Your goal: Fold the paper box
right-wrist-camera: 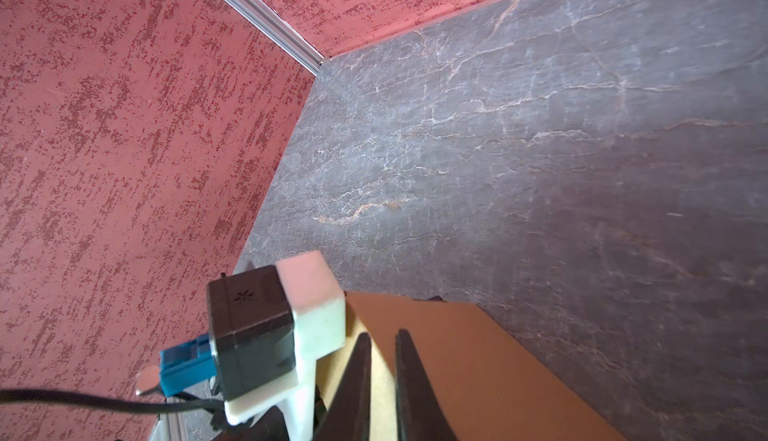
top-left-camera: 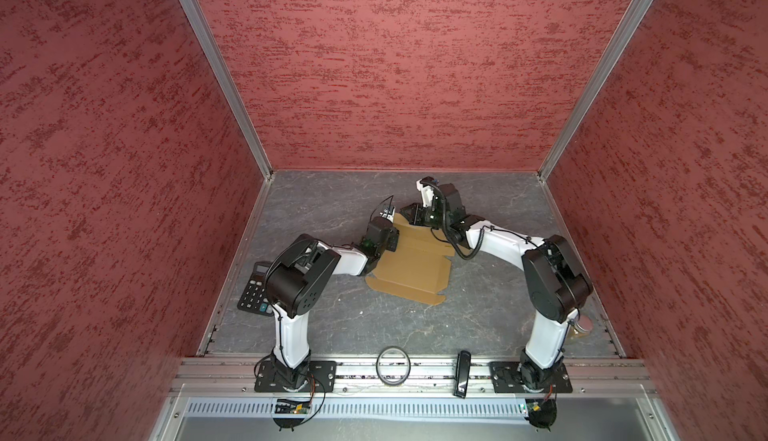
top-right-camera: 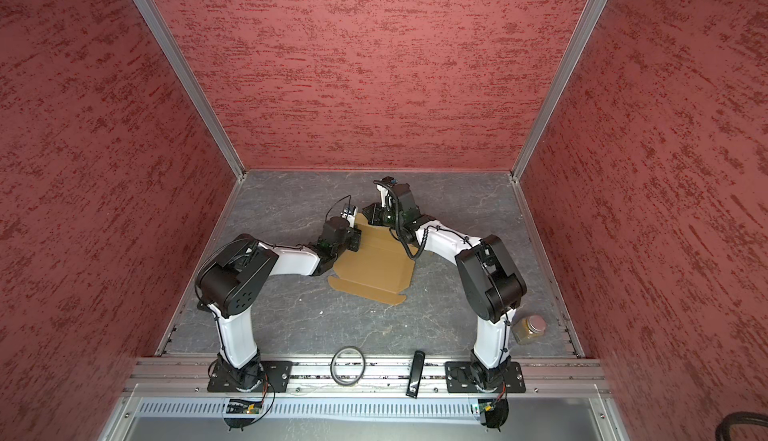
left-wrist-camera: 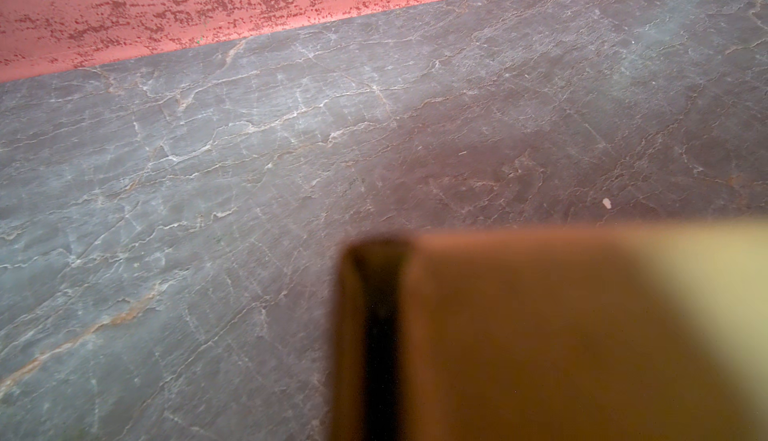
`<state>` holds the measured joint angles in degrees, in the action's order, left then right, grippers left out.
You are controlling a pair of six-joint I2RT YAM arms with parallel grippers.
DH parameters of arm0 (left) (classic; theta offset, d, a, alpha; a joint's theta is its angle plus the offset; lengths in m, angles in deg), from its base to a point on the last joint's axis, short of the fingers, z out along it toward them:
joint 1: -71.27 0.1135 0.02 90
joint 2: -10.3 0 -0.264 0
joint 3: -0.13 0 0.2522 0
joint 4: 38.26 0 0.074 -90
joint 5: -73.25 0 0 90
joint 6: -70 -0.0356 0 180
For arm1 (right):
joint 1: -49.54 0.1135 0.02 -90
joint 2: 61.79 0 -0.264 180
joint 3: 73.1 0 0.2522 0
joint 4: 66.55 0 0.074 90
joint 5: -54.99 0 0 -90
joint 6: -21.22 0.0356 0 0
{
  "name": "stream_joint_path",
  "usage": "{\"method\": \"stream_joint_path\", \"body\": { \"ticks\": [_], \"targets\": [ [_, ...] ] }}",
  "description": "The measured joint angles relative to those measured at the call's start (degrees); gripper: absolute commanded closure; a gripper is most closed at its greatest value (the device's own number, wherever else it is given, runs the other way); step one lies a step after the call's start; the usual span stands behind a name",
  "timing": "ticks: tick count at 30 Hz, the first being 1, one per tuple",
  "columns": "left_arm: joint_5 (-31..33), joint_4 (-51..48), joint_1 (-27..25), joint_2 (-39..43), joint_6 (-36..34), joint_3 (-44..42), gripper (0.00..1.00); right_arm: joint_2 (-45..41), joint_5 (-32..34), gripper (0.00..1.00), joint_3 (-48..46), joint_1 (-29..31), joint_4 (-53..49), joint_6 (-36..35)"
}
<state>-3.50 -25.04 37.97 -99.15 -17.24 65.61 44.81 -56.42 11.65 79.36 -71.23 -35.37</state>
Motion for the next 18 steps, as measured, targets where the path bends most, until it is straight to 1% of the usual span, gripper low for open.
{"method": "stream_joint_path", "body": {
  "ticks": [4, 7, 9, 11, 18],
  "targets": [
    [-0.44, -0.04, 0.24, 0.02, 0.0, 0.02, 1.0, 0.09, 0.13, 0.86, 0.0, 0.11, 0.15, -0.11],
    [-0.68, -0.09, 0.28, 0.0, 0.02, 0.04, 1.0, 0.09, 0.57, 0.79, 0.02, 0.37, 0.24, -1.42],
    [-0.9, -0.09, 0.37, 0.0, 0.02, 0.04, 1.0, 0.09, 0.94, 0.74, 0.17, 0.55, 0.31, -3.06],
    [-1.11, -0.09, 0.46, 0.0, 0.04, 0.04, 1.0, 0.09, 1.51, 0.71, 0.55, 0.72, -0.09, -4.9],
    [-2.16, -0.13, 0.74, 0.15, -0.02, 0.02, 1.0, -0.17, 4.98, 0.68, 2.47, 1.2, -5.07, -13.16]
  ]
}}
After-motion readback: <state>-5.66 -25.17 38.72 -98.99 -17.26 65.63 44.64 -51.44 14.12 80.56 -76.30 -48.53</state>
